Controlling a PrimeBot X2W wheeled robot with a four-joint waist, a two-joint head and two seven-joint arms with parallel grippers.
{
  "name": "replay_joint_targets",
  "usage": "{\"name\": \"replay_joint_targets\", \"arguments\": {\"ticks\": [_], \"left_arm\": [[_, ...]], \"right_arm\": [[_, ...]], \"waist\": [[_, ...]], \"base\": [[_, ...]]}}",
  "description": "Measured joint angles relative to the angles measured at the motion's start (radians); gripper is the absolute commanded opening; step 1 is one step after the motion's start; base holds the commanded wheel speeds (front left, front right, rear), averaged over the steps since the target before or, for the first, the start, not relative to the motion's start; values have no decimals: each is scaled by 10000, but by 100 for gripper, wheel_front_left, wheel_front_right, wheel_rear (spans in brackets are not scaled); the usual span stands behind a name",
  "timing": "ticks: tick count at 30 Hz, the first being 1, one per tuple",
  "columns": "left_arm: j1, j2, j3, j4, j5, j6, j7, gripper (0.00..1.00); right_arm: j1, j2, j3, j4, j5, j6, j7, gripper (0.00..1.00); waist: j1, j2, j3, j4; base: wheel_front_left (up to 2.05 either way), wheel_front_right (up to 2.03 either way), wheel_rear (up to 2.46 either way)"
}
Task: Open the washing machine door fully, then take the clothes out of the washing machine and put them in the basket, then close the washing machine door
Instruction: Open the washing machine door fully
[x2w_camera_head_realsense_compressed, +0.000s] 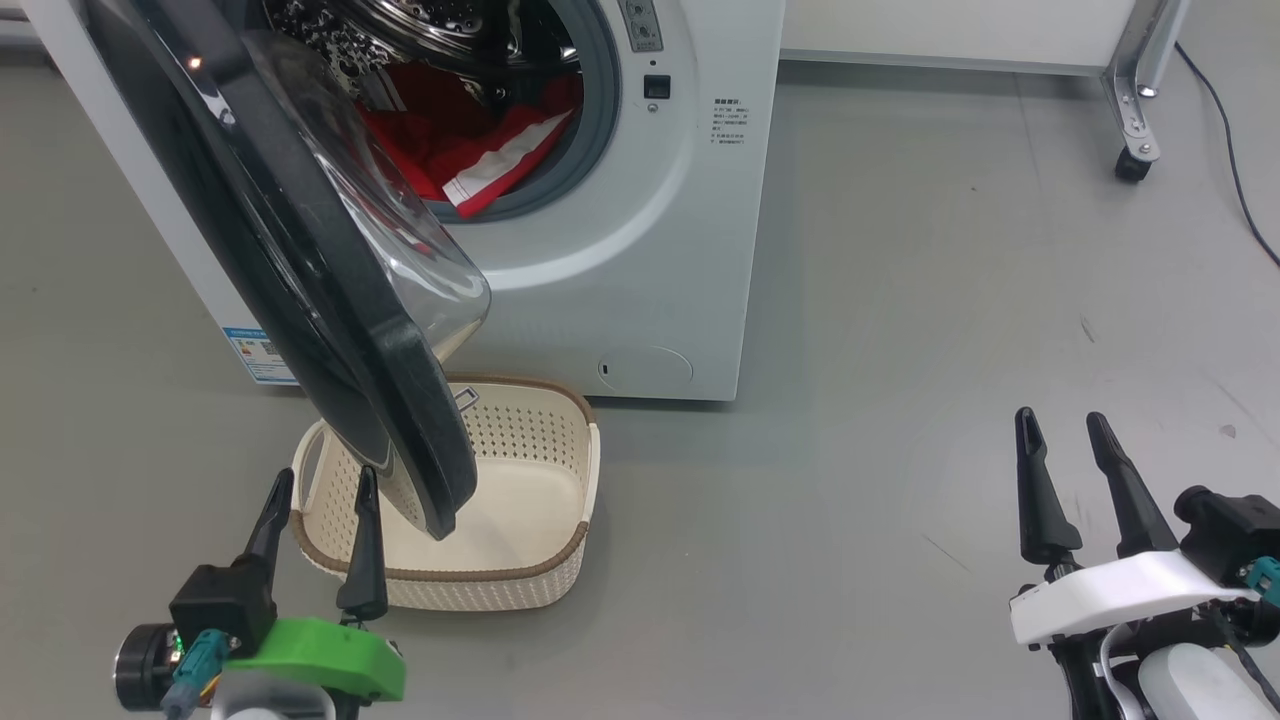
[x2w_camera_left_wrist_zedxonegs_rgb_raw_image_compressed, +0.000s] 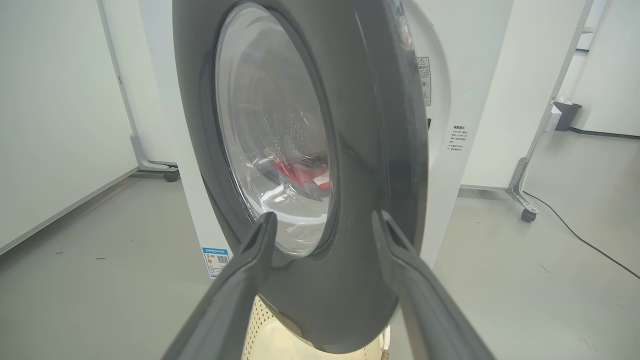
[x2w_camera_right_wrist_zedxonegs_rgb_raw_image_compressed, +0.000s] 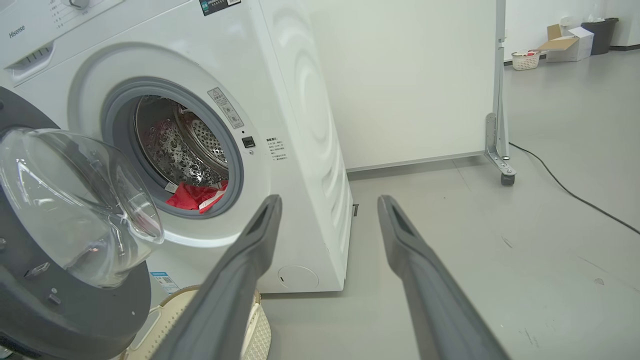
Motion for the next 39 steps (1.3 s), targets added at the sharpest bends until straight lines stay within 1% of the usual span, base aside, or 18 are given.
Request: {"name": "replay_joint_targets", "arguments": {"ticks": [8,18,21,32,35,39], "left_arm": [[1,-23,4,-8,58,-59,0,100],[1,-42,27,0,100,-90,0,100],[1,-44,36,2,115,-92,0,100],[1,-58,104,6,173,-104,0,100],[1,-59,105,35,173,-136,2,100],[1,-63,117,36,173,-146,2,100]], "right_arm": [[221,207,-136,-244,-282,0,-2,100],[365,318,-322,-380,-458,17,-2,100],[450,357,-362,-385,-522,96,-2,100],[562,453,-510,-387,-639,105,-2,100],[608,476,-531,-387,-709,194,-2,100],[710,554,-541,-385,-713,199,-2,100]], "waist": [[0,0,95,-2],[0,0,168,17],[-1,0,169,28],[0,0,162,63],[0,0,158,68],[0,0,160,71]], "base": [[0,0,0],[0,0,0],[0,0,0],[0,0,0],[0,0,0],[0,0,0]]}}
